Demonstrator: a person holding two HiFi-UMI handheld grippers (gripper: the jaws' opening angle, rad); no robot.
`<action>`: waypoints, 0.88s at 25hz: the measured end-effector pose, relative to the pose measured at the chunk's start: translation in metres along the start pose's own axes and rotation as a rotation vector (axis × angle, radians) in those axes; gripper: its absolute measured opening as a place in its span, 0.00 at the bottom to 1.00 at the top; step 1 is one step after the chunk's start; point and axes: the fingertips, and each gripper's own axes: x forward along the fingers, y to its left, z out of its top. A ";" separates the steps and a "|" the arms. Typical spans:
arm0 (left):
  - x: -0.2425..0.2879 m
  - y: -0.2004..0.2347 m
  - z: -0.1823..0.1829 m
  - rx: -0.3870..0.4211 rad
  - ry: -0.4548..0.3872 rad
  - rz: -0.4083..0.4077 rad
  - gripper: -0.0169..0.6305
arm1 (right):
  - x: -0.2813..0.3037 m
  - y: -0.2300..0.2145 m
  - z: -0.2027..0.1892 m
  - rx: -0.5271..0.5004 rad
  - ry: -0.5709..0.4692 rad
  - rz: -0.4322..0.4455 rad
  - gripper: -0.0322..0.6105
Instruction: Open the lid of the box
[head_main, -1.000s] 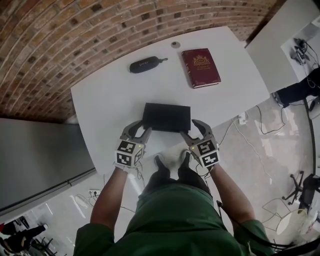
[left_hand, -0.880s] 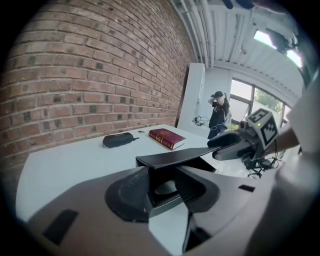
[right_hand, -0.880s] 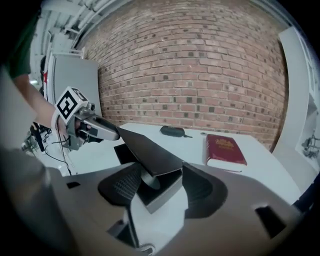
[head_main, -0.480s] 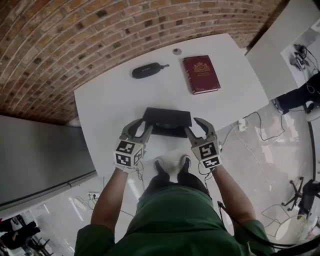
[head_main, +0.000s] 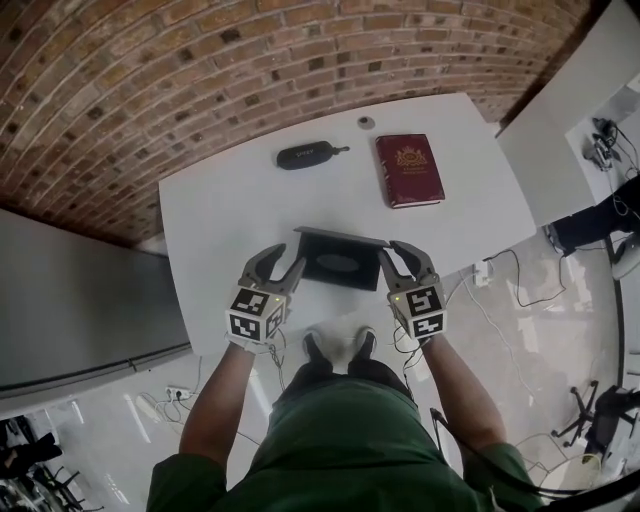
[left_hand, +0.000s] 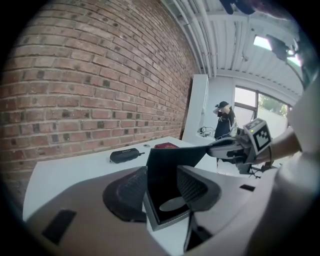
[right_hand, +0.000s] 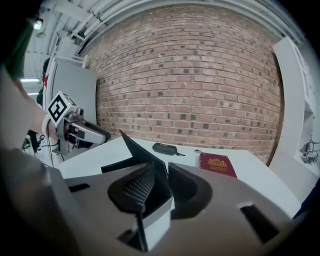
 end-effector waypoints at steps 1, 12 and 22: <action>-0.002 0.001 0.000 -0.003 -0.004 0.004 0.30 | 0.002 -0.003 0.001 0.019 -0.004 -0.002 0.19; -0.025 0.011 0.004 -0.025 -0.035 0.048 0.31 | 0.021 -0.032 0.010 0.170 -0.025 -0.028 0.16; -0.034 0.016 0.009 -0.034 -0.046 0.068 0.31 | 0.043 -0.053 0.008 0.250 -0.001 -0.026 0.15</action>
